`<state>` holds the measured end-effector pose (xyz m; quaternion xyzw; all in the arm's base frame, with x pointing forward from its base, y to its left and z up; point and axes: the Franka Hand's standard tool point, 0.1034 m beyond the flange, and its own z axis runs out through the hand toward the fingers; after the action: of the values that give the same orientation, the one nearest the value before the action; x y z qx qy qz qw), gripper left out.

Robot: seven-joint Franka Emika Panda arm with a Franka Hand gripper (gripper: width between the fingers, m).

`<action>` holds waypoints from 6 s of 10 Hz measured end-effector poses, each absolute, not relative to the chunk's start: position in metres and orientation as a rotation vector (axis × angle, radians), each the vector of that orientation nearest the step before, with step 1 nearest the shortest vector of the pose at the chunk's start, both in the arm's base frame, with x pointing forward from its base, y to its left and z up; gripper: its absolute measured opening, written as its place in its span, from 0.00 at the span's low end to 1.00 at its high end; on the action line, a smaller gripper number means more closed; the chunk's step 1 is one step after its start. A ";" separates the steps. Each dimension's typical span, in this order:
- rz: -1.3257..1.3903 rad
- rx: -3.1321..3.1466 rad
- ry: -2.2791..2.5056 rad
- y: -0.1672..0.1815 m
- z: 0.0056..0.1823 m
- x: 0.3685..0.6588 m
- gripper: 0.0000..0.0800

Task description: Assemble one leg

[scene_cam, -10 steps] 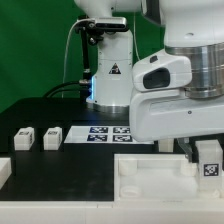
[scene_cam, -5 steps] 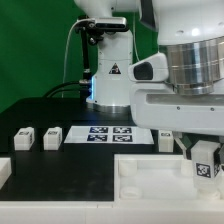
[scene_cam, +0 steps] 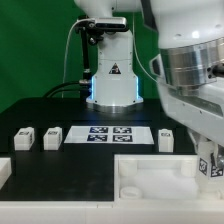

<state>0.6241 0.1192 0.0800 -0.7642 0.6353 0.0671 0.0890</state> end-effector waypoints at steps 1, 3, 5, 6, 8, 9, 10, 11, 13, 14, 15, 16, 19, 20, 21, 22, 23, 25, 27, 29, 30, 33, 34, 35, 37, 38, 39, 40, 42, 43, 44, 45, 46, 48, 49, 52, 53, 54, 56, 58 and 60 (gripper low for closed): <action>0.194 -2.229 1.939 0.122 0.080 0.623 0.37; 0.195 -2.117 2.054 0.125 0.079 0.624 0.37; 0.192 -2.147 2.021 0.126 0.079 0.624 0.44; 0.174 -2.211 1.942 0.124 0.078 0.625 0.62; 0.142 -2.331 1.797 0.118 0.074 0.624 0.75; 0.117 -2.503 1.586 0.119 0.075 0.623 0.80; 0.093 -2.586 1.438 0.122 0.076 0.623 0.81; 0.078 -2.667 1.275 0.122 0.076 0.622 0.81; 0.044 -2.817 0.912 0.121 0.076 0.622 0.81; 0.023 -2.892 0.705 0.120 0.079 0.624 0.81; 0.004 -2.960 0.435 0.117 0.081 0.626 0.81; -0.014 -2.983 0.256 0.115 0.081 0.628 0.81; 0.001 -2.958 0.402 0.118 0.081 0.627 0.48; 0.010 -2.940 0.504 0.118 0.081 0.627 0.48; 0.028 -2.906 0.692 0.115 0.080 0.626 0.38; 0.042 -2.865 0.835 0.115 0.079 0.625 0.38; 0.054 -2.807 1.005 0.115 0.079 0.625 0.38; 0.054 -2.621 1.338 0.114 0.078 0.625 0.38; 0.100 -2.401 1.656 0.116 0.078 0.624 0.38; 0.142 -2.224 1.871 0.123 0.076 0.622 0.38; 0.157 -2.170 1.930 0.125 0.076 0.621 0.38; 0.146 -2.243 1.842 0.125 0.074 0.621 0.62; 0.126 -2.339 1.717 0.124 0.074 0.620 0.62; 0.088 -2.484 1.498 0.123 0.074 0.621 0.77; 0.035 -2.664 1.167 0.124 0.075 0.621 0.81; 0.017 -2.726 1.012 0.123 0.074 0.621 0.81; 0.003 -2.766 0.897 0.123 0.074 0.621 0.81; -0.008 -2.807 0.782 0.122 0.075 0.621 0.81; -0.052 -2.983 0.268 0.119 0.083 0.628 0.81; -0.067 -2.997 0.121 0.119 0.083 0.628 0.81; -0.060 -2.991 0.168 0.119 0.082 0.627 0.81; -0.058 -2.990 0.196 0.119 0.082 0.627 0.68; -0.057 -2.990 0.193 0.119 0.082 0.627 0.50; -0.039 -2.967 0.423 0.116 0.080 0.627 0.39; -0.021 -2.922 0.636 0.114 0.080 0.627 0.38; 0.051 -2.663 1.279 0.111 0.078 0.627 0.38; 0.072 -2.543 1.483 0.110 0.078 0.627 0.38; 0.105 -2.411 1.668 0.109 0.078 0.627 0.38; 0.139 -2.268 1.838 0.109 0.077 0.627 0.38; 0.133 -2.305 1.789 0.109 0.077 0.626 0.38; 0.118 -2.388 1.676 0.110 0.077 0.626 0.61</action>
Offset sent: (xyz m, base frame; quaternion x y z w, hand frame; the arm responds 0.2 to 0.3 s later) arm 0.0000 0.0000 0.0000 0.0000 0.0000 0.0000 1.0000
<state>0.6261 0.1098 0.0768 -0.8128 0.5705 0.0401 0.1108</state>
